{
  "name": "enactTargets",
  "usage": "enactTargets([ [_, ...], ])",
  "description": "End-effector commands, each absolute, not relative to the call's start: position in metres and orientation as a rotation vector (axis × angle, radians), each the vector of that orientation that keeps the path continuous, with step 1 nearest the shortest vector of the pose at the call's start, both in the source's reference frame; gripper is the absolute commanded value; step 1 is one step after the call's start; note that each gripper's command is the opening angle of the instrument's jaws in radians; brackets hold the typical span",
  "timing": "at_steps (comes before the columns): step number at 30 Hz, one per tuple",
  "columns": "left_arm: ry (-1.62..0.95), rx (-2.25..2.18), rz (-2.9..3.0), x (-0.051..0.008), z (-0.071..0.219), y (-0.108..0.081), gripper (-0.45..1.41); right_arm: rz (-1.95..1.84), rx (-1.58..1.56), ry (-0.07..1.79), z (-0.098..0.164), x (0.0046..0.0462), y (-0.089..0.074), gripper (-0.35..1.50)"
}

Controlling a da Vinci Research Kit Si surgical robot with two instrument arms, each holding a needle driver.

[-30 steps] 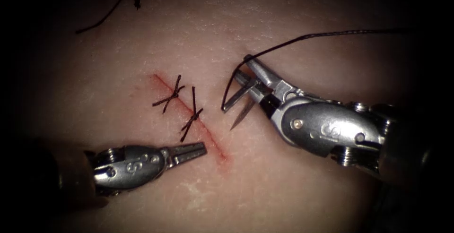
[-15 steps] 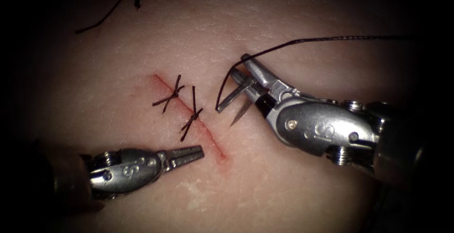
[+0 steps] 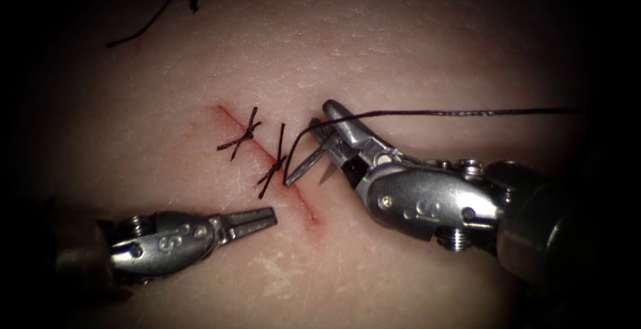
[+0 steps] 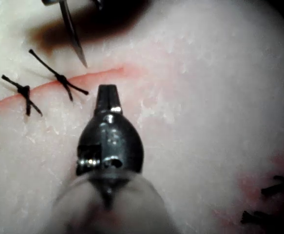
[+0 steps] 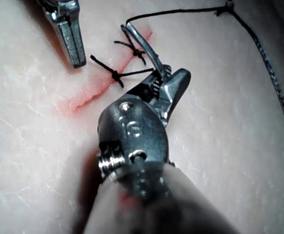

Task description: Wound Closure

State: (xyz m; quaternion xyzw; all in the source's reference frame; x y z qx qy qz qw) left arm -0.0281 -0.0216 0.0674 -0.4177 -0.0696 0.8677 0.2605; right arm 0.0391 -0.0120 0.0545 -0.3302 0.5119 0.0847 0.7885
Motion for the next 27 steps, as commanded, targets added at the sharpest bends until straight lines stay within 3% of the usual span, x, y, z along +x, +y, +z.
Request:
enactTargets([
  [1, -0.195, -1.132, 2.349, -0.0283, 0.0681, -0.0226, -0.23, 0.168, -0.711, 1.103, 0.0555, 0.0406, -0.0135, -0.35],
  [27, -0.202, -1.126, 2.345, -0.0269, 0.0679, -0.0227, -0.35, 0.109, -0.685, 1.092, 0.059, 0.0448, -0.0196, -0.35],
])
